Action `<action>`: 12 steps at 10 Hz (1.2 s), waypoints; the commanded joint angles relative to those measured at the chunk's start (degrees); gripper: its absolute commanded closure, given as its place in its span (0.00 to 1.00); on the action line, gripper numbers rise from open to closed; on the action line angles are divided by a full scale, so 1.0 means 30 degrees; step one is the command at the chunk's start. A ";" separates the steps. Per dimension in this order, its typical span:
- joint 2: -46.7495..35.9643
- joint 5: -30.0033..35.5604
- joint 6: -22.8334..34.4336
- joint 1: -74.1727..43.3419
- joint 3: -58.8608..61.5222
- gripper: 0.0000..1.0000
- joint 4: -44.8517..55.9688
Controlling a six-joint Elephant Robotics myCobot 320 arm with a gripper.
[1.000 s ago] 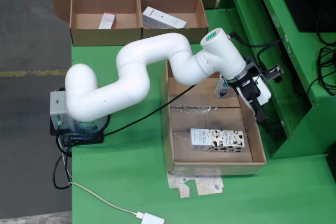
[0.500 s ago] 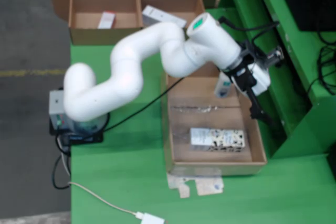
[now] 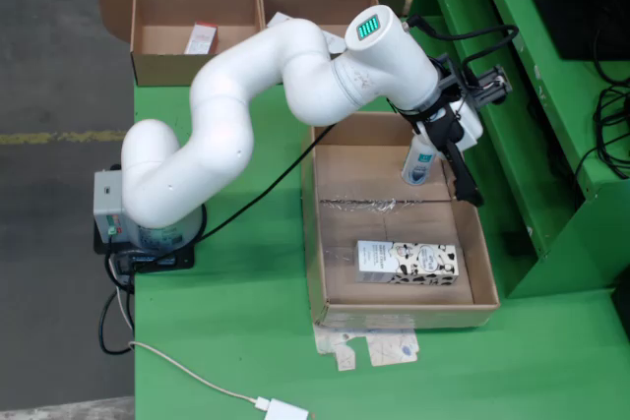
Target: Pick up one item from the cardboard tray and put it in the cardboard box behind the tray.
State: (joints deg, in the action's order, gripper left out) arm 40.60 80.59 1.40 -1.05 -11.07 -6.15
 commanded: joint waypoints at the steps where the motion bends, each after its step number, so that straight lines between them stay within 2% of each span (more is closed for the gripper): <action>1: -0.7352 0.3567 0.0073 -0.0117 -1.1038 0.00 0.1140; 3: -0.7077 0.3308 -0.0188 -0.0041 -1.0775 0.00 0.1443; 4: -0.3084 0.3415 -0.0194 -0.0474 -0.4906 0.00 0.3703; 6: -0.3084 0.3415 -0.0194 -0.0474 -0.4906 0.00 0.3703; 7: 0.2004 0.3356 -0.0065 -0.0821 0.3690 0.00 0.6543; 8: 0.2004 0.3356 -0.0065 -0.0821 0.3690 0.00 0.6543; 9: 0.3655 0.2856 0.0058 -0.1180 0.3690 0.00 0.2216; 10: 0.3655 0.2856 0.0058 -0.1180 0.3690 0.00 0.2216; 11: 0.5067 0.1277 0.0383 -0.1211 0.3690 0.00 -0.2185; 12: 0.6014 -0.0793 0.0675 -0.0896 0.3690 0.00 -0.4843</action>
State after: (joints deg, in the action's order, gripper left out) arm 43.41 89.12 1.23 -4.21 -17.05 7.55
